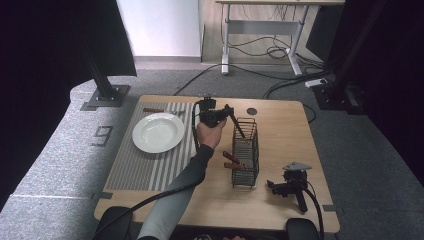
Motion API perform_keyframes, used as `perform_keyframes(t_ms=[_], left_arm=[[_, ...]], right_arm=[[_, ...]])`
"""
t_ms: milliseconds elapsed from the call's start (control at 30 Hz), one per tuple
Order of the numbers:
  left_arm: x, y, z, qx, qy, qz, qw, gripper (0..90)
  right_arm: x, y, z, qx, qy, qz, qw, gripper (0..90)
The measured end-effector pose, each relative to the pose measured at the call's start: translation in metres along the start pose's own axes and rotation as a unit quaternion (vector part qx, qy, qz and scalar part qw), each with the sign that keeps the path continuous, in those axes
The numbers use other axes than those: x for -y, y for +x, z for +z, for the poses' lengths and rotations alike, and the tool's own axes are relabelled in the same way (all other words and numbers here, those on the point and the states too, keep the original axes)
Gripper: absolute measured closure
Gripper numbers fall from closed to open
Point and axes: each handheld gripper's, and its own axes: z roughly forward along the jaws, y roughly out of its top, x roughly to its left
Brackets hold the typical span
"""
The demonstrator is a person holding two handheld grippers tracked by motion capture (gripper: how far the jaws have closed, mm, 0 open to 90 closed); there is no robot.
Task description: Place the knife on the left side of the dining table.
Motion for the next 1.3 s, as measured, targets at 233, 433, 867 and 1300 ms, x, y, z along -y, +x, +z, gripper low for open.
perform_keyframes(t_ms=[233,433,867,1300], left_arm=[[-0.007,-0.004,-0.013,0.003,-0.015,0.01,0.9998,80.4],[-0.013,-0.007,-0.03,0.006,-0.033,0.013,0.9994,80.4],[-0.026,-0.012,-0.066,0.015,-0.066,0.016,0.9976,80.5],[-0.039,-0.012,-0.106,0.008,-0.097,0.019,0.995,80.5]], right_arm=[[0.0,0.0,0.0,0.0,-0.001,-0.001,1.0,0.0],[0.0,0.0,0.0,0.0,-0.001,-0.001,1.0,0.0],[0.0,0.0,0.0,0.0,0.0,0.0,1.0,0.0],[0.0,0.0,0.0,0.0,0.0,0.001,1.0,0.0]])
